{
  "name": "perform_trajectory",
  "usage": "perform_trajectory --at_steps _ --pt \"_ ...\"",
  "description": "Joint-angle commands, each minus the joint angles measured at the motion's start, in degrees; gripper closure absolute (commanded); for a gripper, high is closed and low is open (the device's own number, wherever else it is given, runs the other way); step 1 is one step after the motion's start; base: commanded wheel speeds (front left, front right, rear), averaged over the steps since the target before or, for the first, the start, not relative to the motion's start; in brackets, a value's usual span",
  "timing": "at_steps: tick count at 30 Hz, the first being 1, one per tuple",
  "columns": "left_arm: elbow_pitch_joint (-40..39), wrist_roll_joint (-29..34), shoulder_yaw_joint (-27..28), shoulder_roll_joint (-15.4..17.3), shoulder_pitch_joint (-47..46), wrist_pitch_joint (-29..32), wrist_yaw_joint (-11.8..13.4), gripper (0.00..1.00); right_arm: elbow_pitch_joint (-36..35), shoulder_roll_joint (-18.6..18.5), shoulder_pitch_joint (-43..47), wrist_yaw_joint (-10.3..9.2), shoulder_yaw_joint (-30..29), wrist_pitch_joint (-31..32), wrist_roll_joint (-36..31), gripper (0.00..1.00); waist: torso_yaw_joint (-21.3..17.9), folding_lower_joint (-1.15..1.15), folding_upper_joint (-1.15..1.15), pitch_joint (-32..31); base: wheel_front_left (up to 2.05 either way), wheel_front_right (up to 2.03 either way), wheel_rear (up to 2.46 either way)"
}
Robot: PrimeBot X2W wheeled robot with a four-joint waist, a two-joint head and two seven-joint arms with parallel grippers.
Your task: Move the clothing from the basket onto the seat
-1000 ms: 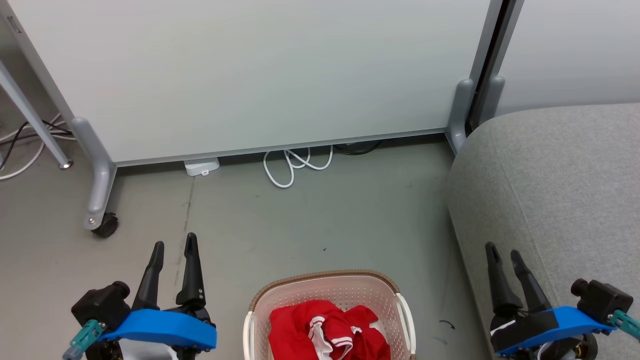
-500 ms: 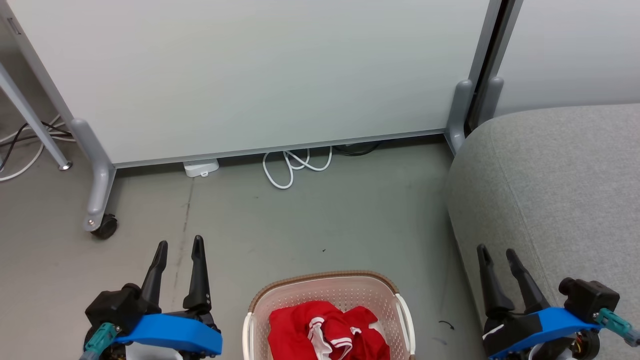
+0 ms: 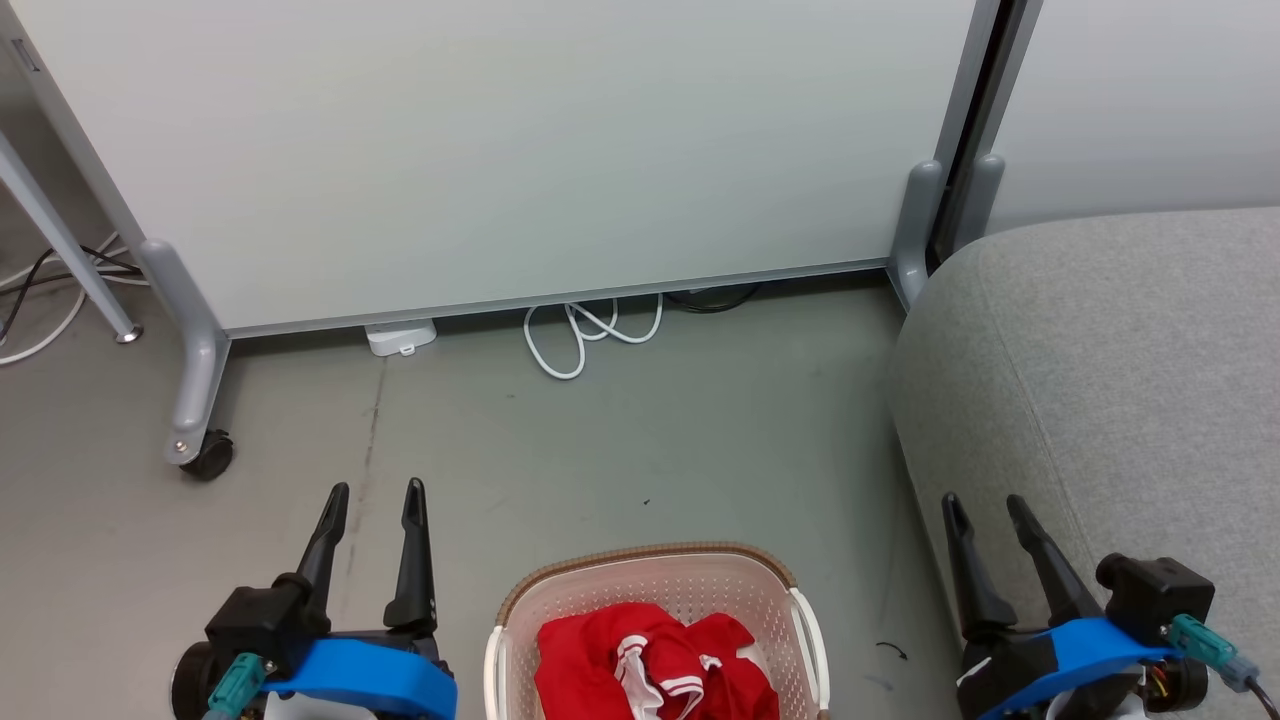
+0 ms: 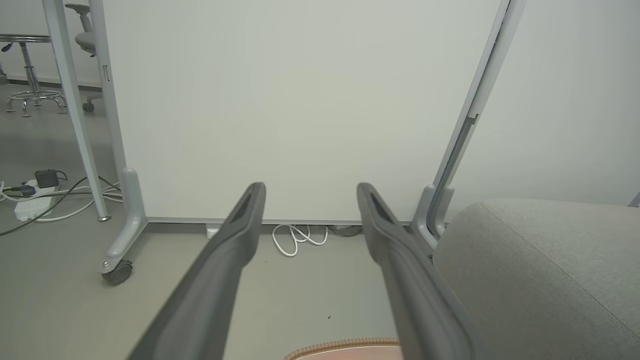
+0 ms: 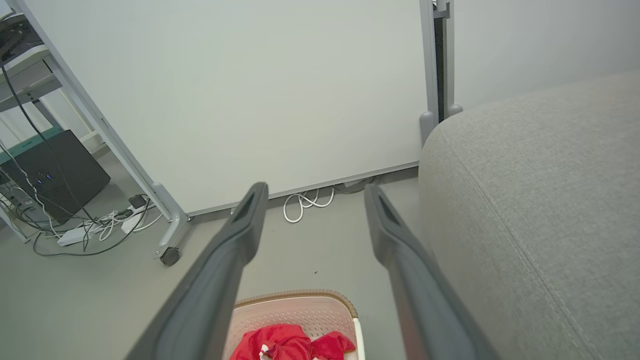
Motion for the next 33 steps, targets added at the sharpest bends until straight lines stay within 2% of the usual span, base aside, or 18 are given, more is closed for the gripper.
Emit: perform_trajectory --at_steps 1,13,25,33 --pt "0.1 1.2 -0.2 0.0 0.0 -0.5 0.0 0.0 -0.4 -0.3 -0.5 0.13 0.0 -0.6 -1.7 0.0 0.0 0.0 0.0 0.0 0.0 0.0 0.0" --pt "2.5 2.9 0.1 -0.7 0.0 -1.9 -0.6 0.0 -0.1 -0.4 -0.6 0.14 -0.3 -0.8 -7.4 0.0 0.1 0.0 0.0 0.0 0.0 0.0 0.0" --pt "5.3 5.2 0.1 -1.3 -0.5 -3.1 -0.2 0.0 0.0 -0.4 -0.3 0.15 0.2 -1.6 -11.9 0.0 0.1 0.0 0.0 -0.3 0.0 0.0 0.0" --pt "6.3 3.0 0.5 -1.6 -0.9 -3.3 -0.2 0.0 0.2 -0.4 -0.2 0.15 0.2 -2.2 -11.6 0.0 0.1 0.0 0.0 -0.4 0.0 0.0 0.0"
